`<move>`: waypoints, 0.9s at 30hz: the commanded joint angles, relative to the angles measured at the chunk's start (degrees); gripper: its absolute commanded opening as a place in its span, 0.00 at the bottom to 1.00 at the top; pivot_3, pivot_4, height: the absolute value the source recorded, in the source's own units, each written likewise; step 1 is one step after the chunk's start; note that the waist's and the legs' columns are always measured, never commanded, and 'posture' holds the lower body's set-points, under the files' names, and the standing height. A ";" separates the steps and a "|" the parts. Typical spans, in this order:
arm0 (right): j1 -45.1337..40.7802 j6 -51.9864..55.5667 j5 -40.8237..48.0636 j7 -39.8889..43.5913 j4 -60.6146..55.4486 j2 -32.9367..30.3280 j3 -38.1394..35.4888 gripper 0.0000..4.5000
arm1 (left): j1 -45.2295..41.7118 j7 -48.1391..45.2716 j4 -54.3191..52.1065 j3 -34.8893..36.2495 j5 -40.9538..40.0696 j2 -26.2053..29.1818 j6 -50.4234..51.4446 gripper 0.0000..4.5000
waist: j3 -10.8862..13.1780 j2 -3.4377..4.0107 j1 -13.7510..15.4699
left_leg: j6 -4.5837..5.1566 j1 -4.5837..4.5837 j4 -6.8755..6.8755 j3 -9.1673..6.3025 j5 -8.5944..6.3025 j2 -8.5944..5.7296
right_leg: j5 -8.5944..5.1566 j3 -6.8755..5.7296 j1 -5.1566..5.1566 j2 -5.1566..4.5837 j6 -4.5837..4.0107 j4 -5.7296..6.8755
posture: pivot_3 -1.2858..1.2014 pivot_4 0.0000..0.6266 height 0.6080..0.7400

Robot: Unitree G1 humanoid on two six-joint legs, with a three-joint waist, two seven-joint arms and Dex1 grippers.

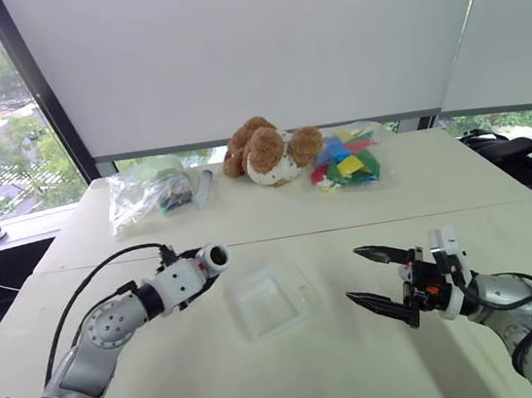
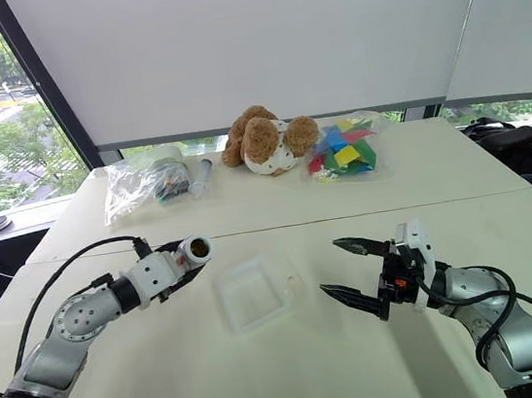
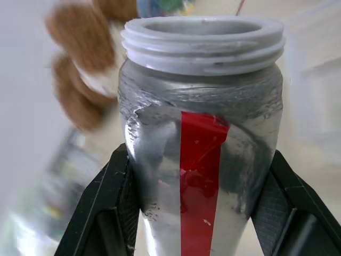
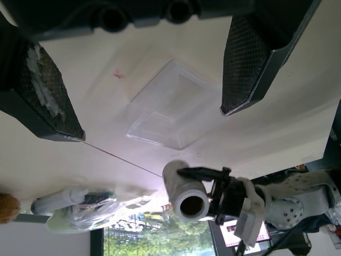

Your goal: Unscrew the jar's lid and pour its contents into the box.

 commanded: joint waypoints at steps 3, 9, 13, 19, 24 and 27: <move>0.46 -1.52 -0.04 -0.36 -0.67 -0.08 -1.29 0.98 | -5.22 30.25 0.05 -5.03 37.80 4.27 -11.41 0.46 | 0.00 0.00 -0.05 | 0.00 0.00 -0.04 0.02 0.00 -0.01 | 0.00 0.01 -0.01 0.00 0.01 0.00 | 0.52 0.24 1.00; 0.36 -1.48 0.00 -0.88 -0.94 0.23 -0.94 0.98 | -9.26 56.12 1.84 -13.97 66.06 5.37 -2.86 0.46 | 0.00 0.00 -0.09 | 0.00 0.01 -0.03 0.05 0.00 -0.07 | -0.01 0.00 -0.01 0.02 0.05 0.05 | 0.52 0.24 1.00; 0.18 -1.37 0.05 -1.48 -1.16 0.45 -0.80 0.98 | -11.39 67.15 5.50 -17.85 77.06 4.48 7.11 0.46 | 0.00 -0.01 -0.10 | 0.01 0.01 -0.03 0.04 0.01 -0.21 | -0.02 -0.01 -0.05 0.03 0.08 0.16 | 0.52 0.24 1.00; 0.66 -1.15 0.26 -3.10 -2.01 1.27 -0.45 0.98 | -13.88 76.22 11.00 -21.39 83.61 2.16 16.96 0.46 | -0.01 -0.04 -0.10 | 0.01 0.01 -0.01 0.02 0.01 -0.23 | -0.04 -0.02 -0.05 0.02 0.11 0.20 | 0.52 0.24 1.00; 1.12 -1.06 0.27 -3.61 -2.59 1.57 -0.20 0.98 | -13.26 75.34 11.10 -22.24 79.38 2.73 14.60 0.46 | -0.01 -0.04 -0.20 | 0.01 0.01 -0.02 0.01 0.01 -0.23 | -0.04 -0.02 -0.09 0.01 0.11 0.22 | 0.52 0.24 1.00; 1.23 -1.16 0.34 -3.59 -2.39 1.50 -0.29 0.98 | -11.37 72.21 8.00 -20.31 71.20 4.14 9.38 0.46 | -0.01 -0.04 -0.21 | 0.01 0.01 -0.02 0.01 0.01 -0.21 | -0.04 -0.02 -0.09 -0.01 0.11 0.22 | 0.52 0.24 1.00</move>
